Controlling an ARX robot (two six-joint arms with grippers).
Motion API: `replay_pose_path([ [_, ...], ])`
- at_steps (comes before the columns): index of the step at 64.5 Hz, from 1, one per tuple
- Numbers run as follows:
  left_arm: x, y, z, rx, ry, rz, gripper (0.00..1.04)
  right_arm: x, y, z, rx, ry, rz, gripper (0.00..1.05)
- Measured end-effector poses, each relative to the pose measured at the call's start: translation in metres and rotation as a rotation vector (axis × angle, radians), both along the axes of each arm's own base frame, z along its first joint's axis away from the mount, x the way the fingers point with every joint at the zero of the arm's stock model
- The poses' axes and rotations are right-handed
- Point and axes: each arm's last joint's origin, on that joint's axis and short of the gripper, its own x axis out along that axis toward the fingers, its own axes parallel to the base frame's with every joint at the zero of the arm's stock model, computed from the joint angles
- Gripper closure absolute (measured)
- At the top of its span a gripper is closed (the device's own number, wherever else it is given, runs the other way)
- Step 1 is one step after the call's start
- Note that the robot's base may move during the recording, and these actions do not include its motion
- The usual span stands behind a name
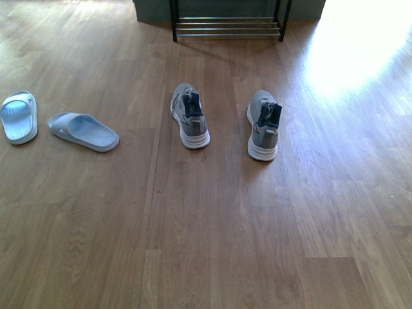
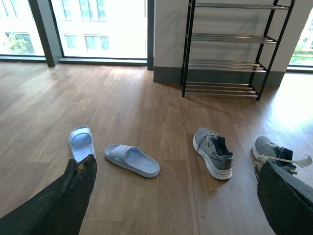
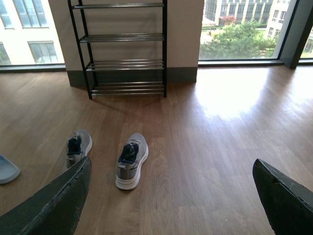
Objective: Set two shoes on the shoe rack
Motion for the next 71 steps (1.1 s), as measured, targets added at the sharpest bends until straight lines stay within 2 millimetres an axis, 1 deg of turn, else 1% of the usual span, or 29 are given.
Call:
replay_pose_path([
  [71,0.0000,0.0000,0.0000,0.000,0.000,0.000,0.09,0.0000,0.0000,0.0000,0.000,0.000,0.000,0.09],
])
